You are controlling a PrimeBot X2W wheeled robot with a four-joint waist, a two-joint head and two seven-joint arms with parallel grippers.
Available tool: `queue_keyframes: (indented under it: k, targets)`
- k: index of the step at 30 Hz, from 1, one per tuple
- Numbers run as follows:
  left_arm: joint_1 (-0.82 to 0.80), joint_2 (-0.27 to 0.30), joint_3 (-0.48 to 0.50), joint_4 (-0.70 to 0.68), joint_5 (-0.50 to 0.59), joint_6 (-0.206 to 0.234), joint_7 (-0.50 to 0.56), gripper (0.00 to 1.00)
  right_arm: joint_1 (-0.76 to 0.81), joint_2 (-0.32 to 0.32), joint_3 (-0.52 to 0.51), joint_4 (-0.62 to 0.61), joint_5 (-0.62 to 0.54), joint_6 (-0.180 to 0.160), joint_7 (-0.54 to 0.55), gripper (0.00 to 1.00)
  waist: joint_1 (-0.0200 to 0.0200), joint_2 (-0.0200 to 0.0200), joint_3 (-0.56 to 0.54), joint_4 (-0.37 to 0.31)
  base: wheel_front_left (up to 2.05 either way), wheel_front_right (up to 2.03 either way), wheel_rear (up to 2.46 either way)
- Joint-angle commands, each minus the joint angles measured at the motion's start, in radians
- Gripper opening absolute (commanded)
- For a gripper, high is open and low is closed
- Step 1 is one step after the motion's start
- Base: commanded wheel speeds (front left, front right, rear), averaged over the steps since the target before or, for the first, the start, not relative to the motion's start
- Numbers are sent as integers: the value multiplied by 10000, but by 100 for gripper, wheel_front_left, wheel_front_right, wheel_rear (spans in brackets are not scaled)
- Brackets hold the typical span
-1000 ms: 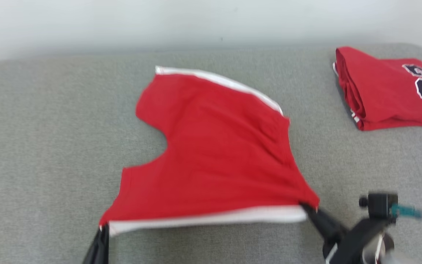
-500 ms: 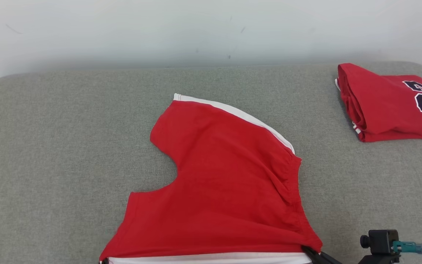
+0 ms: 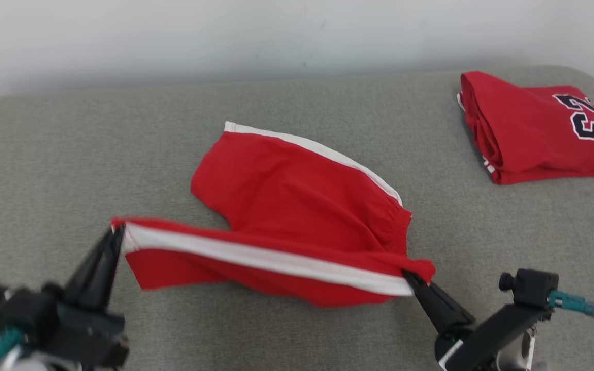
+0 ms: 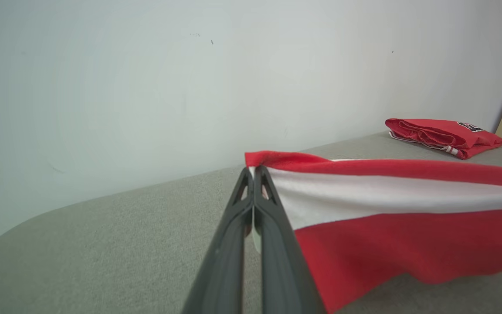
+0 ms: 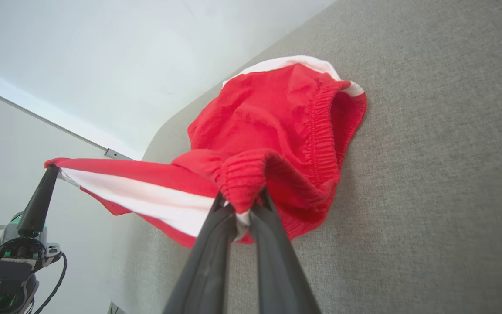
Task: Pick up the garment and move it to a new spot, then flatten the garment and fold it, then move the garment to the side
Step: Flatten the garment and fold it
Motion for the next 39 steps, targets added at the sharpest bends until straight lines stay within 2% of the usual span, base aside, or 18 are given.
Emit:
queue_keyframes:
  k: [1,9,15,23,31,32,33,34,35,39]
  targets:
    - [-726,349,-138,22,-103,-50,241,0,-344,194,-33,95,109,-9,-83,0,-1,-1,501,-418,0,0,0]
    - [-4228,2194,-1598,1084,-1200,-100,1338,0,-2312,1241,27,1135,433,-5,-379,0,-1,-1,1745,-1431,0,0,0]
    - [-6289,2982,-2768,2567,-2009,-103,1871,0,-3706,1862,252,2209,744,-5,-674,0,-1,-1,2426,-2133,0,0,0]
    - [-8119,3456,-4024,4475,-2663,-104,1965,0,-4964,2289,773,3139,1181,-5,-1130,0,-1,-1,3006,-2787,0,0,0]
    - [-9077,3389,-5238,6441,-3106,-105,1640,0,-5698,2486,1353,3847,1570,-5,-1662,0,-1,-1,3219,-3174,0,0,0]
    - [-9151,3409,-5331,6632,-3132,-105,1543,0,-5758,2498,1466,3896,1579,-5,-1686,11,-1,-1,3205,-3200,0,0,0]
    - [-9238,3406,-5384,6832,-3163,-105,1390,5,-5822,2491,1545,3925,1577,-5,-1764,42,-1,-1,3179,-3211,0,0,0]
    - [-9296,3377,-5465,6978,-3170,-105,1240,53,-5875,2456,1610,3947,1570,-5,-1850,56,-1,-1,3153,-3208,0,0,0]
    - [-9302,3354,-5549,7117,-3181,-105,1095,100,-5885,2409,1677,3982,1557,-5,-1915,100,-1,-1,3120,-3198,0,0,0]
    - [-9385,3149,-5817,7564,-3326,-105,541,100,-5833,2109,1945,4074,1386,-3,-2186,100,-1,-1,2904,-3035,0,0,0]
